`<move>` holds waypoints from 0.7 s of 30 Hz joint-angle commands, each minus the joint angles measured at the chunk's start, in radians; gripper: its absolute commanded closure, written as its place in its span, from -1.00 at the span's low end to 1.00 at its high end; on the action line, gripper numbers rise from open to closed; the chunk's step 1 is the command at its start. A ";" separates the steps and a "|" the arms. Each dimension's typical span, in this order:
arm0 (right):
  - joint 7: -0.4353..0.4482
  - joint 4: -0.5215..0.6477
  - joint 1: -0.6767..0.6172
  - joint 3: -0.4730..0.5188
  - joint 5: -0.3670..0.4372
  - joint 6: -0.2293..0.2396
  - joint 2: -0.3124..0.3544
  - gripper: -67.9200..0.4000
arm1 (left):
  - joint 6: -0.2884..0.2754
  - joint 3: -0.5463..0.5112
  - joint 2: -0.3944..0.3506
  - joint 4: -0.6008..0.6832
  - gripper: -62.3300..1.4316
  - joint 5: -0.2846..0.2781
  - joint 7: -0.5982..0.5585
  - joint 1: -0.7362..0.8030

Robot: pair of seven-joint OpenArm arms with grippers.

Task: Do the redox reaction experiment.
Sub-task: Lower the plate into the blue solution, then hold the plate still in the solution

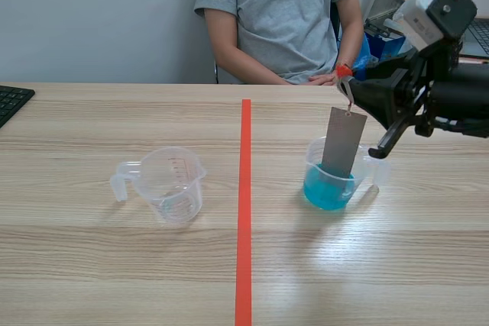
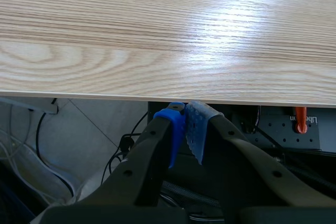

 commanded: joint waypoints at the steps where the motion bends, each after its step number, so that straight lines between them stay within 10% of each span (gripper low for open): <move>1: 0.031 -0.025 0.030 -0.010 0.010 -0.007 -0.003 0.95 | -0.002 0.003 -0.003 0.011 0.83 -0.002 -0.010 0.006; 21: 0.070 -0.099 0.048 -0.049 -0.042 -0.007 -0.025 0.95 | -0.002 0.003 -0.003 0.011 0.83 -0.002 -0.010 0.006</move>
